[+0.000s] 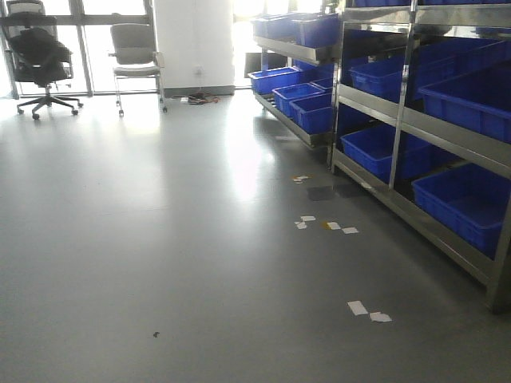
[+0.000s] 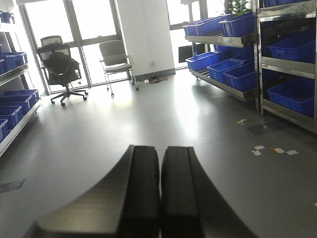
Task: Pick red cube and place on left shelf
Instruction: 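Drive the base away from the table holding the red cube, then drive across the room toward the shelving of blue crates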
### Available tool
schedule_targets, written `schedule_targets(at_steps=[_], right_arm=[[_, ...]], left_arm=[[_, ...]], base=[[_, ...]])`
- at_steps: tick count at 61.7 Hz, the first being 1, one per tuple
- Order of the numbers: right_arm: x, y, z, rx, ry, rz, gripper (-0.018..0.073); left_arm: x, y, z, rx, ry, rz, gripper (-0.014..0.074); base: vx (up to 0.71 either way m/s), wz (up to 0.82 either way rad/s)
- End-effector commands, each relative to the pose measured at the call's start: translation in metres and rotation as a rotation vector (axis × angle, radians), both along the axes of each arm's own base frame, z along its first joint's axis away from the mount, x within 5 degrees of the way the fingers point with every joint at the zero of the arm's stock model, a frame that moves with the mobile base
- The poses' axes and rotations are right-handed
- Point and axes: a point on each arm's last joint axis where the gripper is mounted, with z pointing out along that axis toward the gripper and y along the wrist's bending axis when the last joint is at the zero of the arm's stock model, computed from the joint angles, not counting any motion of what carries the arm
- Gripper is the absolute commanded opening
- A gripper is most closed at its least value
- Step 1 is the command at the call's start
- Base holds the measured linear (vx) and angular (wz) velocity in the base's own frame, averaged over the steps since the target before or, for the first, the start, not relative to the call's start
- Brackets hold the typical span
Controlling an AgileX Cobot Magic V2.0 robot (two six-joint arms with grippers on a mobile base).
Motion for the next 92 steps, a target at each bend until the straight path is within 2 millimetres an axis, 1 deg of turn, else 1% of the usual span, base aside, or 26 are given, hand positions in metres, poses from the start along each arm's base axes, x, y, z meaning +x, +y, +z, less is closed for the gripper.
schedule_targets(at_steps=[1,29,47,92], right_arm=[[-0.0003,-0.0008,0.0171,0.023,-0.109,-0.008,0.0067],[-0.0003,-0.0008,0.0171,0.023,-0.109,-0.008,0.0067],[-0.0003,-0.0008,0.0171,0.023,-0.109,-0.008,0.0067],[-0.0003,-0.0008,0.0171,0.023,-0.109,-0.008,0.0067]], left_arm=[[0.0003,-0.0003,0.0008,-0.005,-0.069,-0.006,0.0106],[0.0003,-0.0003,0.0008,-0.005,-0.069,-0.006,0.0106],[0.0003,-0.0003,0.0008,-0.005,-0.069,-0.006,0.0106],[0.0003,-0.0003,0.0008,-0.005,-0.069,-0.006,0.0106]], base=[[0.00,0.00],[0.07,0.25],[0.19,0.19],[0.36,0.03]])
